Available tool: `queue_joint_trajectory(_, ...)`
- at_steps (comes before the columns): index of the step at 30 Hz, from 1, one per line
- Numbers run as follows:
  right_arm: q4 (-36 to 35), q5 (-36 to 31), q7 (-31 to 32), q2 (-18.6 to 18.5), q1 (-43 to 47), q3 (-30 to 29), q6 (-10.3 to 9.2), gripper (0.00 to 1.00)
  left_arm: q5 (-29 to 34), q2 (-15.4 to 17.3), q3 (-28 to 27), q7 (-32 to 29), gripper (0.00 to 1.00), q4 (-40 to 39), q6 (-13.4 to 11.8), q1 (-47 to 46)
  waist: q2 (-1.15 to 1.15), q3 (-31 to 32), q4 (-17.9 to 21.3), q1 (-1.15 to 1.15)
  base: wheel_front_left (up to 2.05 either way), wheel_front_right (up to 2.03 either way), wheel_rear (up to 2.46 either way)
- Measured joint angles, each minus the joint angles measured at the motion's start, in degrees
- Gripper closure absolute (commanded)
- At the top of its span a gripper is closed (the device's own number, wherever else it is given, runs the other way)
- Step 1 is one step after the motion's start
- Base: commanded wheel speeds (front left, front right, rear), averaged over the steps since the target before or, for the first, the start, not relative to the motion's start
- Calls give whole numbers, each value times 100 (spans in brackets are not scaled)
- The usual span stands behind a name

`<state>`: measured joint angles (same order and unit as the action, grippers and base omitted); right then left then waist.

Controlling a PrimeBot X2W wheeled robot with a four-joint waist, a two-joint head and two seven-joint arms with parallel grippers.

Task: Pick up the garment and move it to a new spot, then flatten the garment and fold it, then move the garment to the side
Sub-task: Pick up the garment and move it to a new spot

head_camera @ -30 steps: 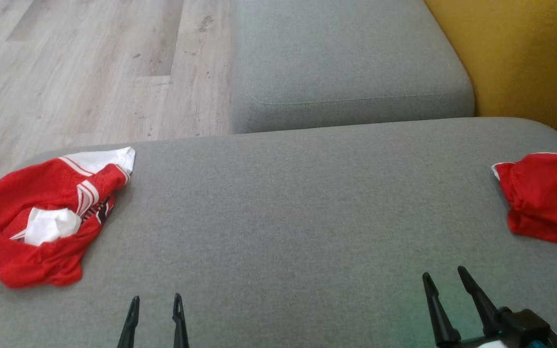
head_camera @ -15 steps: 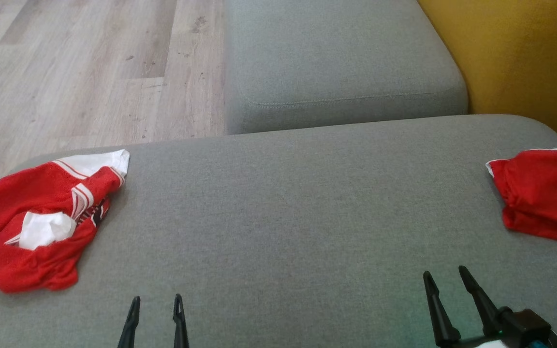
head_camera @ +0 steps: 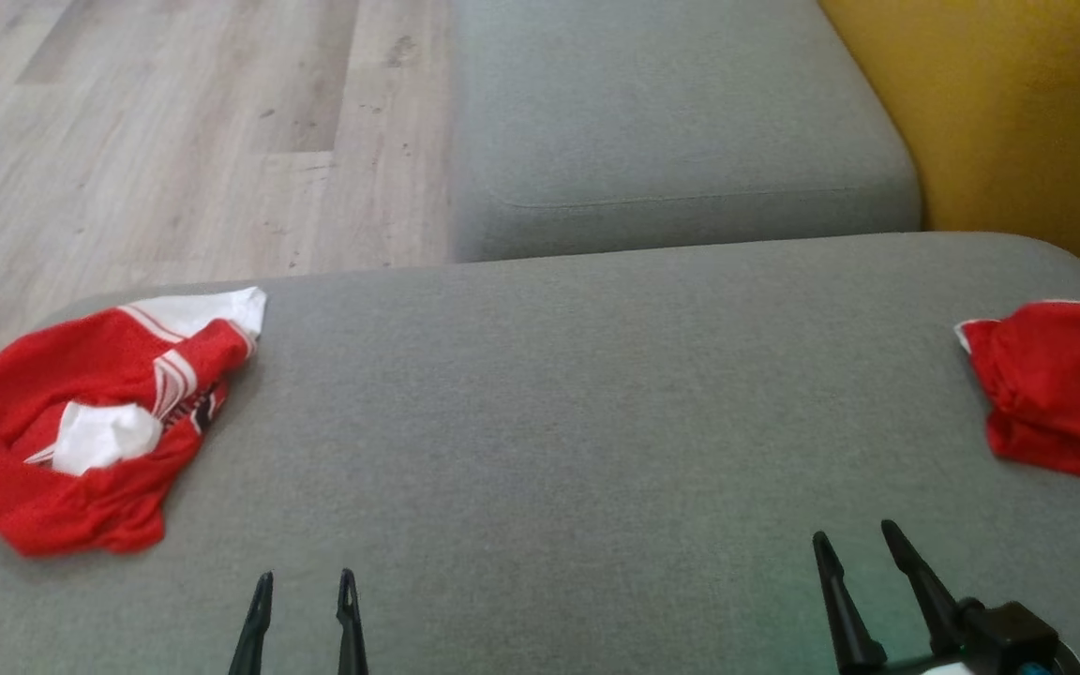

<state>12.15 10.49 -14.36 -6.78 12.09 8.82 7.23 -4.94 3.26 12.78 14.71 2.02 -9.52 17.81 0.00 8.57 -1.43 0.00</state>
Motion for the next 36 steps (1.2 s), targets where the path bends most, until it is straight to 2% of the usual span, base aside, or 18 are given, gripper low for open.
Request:
queue_joint_trajectory(6, 4, 2, 0, 29, 0, 132, 0, 0, 120, -1, 1, -1, 0, -1, 2, -38, 0, -30, -321, 0, 0, 0, 0)
queue_joint_trajectory(19, -24, 1, 0, 121, -89, 398, 0, 0, 293, 19, -246, 0, 0, -170, -71, -128, 0, -227, -1714, 0, 0, 0, 0)
queue_joint_trajectory(25, -80, 1, 0, 14, -124, 411, 0, 0, 280, 31, -622, 0, 0, -378, -199, -155, 0, -455, -2053, 0, 0, 0, 0)
queue_joint_trajectory(31, -238, 0, 0, -405, -178, 416, 0, 0, 263, 190, -932, 0, 0, -628, -205, -970, 0, -902, -2121, 0, 0, 0, 0)
queue_joint_trajectory(34, -393, 1, -1, -781, -438, 393, 0, 0, 358, 224, -909, 1, 0, -725, -102, -1784, 0, -1277, -2111, 1, 0, 0, 0)
queue_joint_trajectory(36, -576, 2, -1, -1170, -729, 354, 0, 0, 460, 298, -849, 2, 0, -625, -14, -2724, 0, -1696, -2086, 2, 0, 0, 0)
